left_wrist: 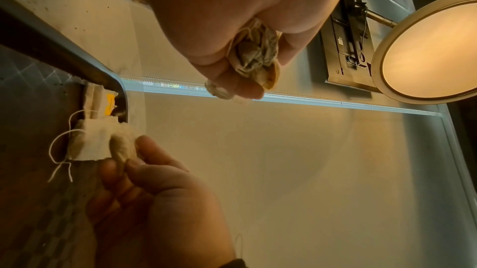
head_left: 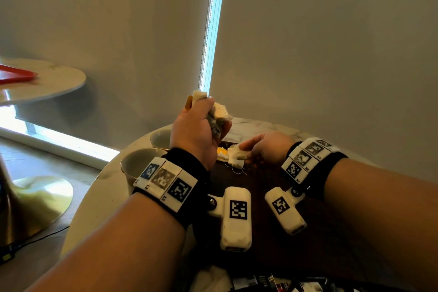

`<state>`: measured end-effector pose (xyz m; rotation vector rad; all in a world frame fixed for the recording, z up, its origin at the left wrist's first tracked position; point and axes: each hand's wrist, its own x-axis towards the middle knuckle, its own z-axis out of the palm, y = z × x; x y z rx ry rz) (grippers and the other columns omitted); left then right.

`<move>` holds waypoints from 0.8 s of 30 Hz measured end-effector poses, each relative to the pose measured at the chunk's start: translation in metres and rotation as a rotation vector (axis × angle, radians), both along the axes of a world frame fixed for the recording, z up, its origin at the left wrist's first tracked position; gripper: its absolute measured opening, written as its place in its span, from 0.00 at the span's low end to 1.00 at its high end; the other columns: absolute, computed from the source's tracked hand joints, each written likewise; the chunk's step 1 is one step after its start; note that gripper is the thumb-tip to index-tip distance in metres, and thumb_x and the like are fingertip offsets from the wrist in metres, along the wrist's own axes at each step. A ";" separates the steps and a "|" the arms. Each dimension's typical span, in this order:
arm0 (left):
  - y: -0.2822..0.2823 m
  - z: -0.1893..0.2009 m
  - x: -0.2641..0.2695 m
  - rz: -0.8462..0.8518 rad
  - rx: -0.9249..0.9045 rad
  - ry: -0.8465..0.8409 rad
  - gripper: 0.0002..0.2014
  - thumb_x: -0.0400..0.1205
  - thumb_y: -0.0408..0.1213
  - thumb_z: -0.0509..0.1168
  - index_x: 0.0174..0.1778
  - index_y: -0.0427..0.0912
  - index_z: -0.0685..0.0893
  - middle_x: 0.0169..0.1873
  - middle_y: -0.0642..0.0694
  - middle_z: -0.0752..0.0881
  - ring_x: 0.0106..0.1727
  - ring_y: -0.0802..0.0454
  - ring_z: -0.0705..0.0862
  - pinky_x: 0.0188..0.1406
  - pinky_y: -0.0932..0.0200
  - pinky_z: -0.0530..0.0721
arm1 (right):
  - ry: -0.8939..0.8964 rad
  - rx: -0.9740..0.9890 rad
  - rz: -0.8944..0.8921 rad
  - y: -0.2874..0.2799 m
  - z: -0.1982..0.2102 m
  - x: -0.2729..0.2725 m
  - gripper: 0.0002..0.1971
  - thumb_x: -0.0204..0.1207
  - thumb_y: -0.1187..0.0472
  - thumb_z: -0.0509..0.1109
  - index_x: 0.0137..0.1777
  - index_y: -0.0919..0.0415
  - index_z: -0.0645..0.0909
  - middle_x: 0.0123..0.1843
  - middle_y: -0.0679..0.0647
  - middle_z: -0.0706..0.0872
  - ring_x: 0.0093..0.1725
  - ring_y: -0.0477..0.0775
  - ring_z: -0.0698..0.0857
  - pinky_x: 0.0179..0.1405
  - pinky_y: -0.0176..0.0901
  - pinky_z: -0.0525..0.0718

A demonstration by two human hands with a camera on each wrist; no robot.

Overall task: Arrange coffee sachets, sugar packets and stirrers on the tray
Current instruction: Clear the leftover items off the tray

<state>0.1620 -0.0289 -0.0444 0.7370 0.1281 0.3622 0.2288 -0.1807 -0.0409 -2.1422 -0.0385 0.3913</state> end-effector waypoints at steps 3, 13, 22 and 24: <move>0.000 0.001 -0.001 -0.017 -0.015 -0.021 0.09 0.85 0.38 0.69 0.59 0.42 0.82 0.52 0.40 0.85 0.49 0.45 0.87 0.36 0.54 0.88 | 0.009 -0.028 0.035 0.001 -0.003 0.002 0.17 0.78 0.80 0.66 0.56 0.63 0.89 0.55 0.63 0.90 0.46 0.55 0.91 0.43 0.43 0.89; -0.005 0.003 -0.005 -0.021 -0.037 0.002 0.14 0.85 0.37 0.68 0.65 0.38 0.82 0.54 0.38 0.86 0.50 0.44 0.87 0.34 0.56 0.88 | 0.050 -0.127 0.054 0.007 -0.009 -0.001 0.16 0.77 0.81 0.67 0.49 0.60 0.87 0.56 0.65 0.86 0.44 0.58 0.89 0.36 0.41 0.91; -0.004 0.003 -0.006 -0.019 -0.053 0.026 0.15 0.85 0.38 0.69 0.67 0.39 0.82 0.59 0.36 0.86 0.55 0.41 0.88 0.36 0.56 0.88 | -0.134 -0.186 0.039 -0.004 -0.004 0.009 0.05 0.79 0.68 0.71 0.48 0.57 0.85 0.45 0.56 0.89 0.36 0.51 0.89 0.36 0.46 0.91; -0.005 0.003 -0.006 -0.022 -0.048 0.029 0.16 0.85 0.38 0.69 0.68 0.39 0.82 0.60 0.36 0.86 0.56 0.41 0.88 0.36 0.55 0.88 | -0.156 -0.226 0.031 -0.003 -0.002 0.006 0.05 0.79 0.66 0.71 0.48 0.56 0.86 0.47 0.56 0.89 0.42 0.51 0.87 0.38 0.42 0.87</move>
